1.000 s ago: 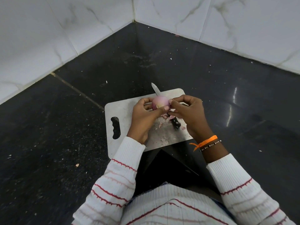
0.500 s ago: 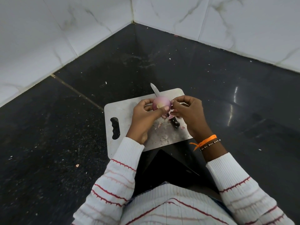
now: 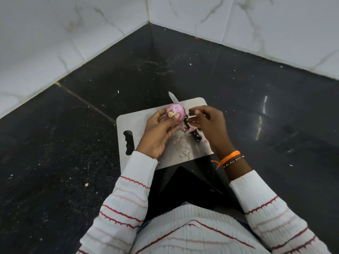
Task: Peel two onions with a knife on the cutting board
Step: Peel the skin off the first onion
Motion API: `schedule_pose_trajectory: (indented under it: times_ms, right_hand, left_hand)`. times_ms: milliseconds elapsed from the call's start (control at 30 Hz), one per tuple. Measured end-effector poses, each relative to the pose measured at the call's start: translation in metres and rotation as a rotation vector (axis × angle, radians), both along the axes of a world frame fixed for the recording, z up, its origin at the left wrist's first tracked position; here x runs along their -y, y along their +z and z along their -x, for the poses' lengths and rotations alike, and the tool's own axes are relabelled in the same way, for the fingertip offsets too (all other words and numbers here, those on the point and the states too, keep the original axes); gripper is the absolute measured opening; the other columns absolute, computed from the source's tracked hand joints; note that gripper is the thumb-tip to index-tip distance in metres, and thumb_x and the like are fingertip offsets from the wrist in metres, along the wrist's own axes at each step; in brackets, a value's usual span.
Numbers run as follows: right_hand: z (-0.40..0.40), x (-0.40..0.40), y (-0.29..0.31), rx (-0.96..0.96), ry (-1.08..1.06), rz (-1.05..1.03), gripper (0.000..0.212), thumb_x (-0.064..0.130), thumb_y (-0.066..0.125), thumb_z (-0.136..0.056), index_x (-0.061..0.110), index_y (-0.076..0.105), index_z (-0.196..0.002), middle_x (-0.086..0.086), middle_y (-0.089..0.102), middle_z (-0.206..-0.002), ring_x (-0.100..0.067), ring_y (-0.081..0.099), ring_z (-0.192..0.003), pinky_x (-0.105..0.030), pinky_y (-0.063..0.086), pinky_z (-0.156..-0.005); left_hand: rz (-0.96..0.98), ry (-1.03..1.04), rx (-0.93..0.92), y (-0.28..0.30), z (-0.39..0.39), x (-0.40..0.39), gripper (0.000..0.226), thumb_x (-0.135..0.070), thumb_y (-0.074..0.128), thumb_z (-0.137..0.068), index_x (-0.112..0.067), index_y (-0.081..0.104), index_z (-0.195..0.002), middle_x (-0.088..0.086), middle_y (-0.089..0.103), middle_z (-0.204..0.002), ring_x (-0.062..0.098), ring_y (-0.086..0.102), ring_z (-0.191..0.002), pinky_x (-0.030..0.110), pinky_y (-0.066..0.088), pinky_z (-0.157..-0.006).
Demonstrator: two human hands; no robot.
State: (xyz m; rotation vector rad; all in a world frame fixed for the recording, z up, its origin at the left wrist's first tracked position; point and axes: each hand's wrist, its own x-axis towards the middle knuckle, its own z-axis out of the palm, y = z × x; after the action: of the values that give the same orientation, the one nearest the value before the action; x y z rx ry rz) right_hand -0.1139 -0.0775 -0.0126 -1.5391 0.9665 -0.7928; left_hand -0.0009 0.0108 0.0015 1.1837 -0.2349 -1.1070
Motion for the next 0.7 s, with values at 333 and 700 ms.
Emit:
schedule_pose_trajectory:
  times_ms: [333,700]
  right_hand:
    - [0.001,-0.007,0.012,0.263,0.081,-0.376,0.005,0.004,0.063,-0.085,0.007,0.066,-0.087,-0.01,0.067,-0.084,-0.018,0.065,-0.075,-0.022,0.056,-0.069]
    - [0.003,0.005,-0.006,-0.109,-0.026,0.076,0.013,0.002,0.07,-0.078,0.015,0.065,-0.075,0.0,0.066,-0.074,-0.006,0.062,-0.062,-0.018,0.053,-0.056]
  left_hand:
    - [-0.003,-0.064,-0.006,0.001,0.004,-0.001,0.041,-0.001,0.052,-0.092,0.0,0.047,-0.133,0.02,0.059,-0.126,0.027,0.061,-0.113,0.032,0.052,-0.09]
    - [0.049,-0.118,0.004,0.004,0.003,-0.001,0.041,0.002,0.054,-0.089,-0.007,0.051,-0.129,0.013,0.059,-0.125,0.019,0.065,-0.103,0.029,0.055,-0.087]
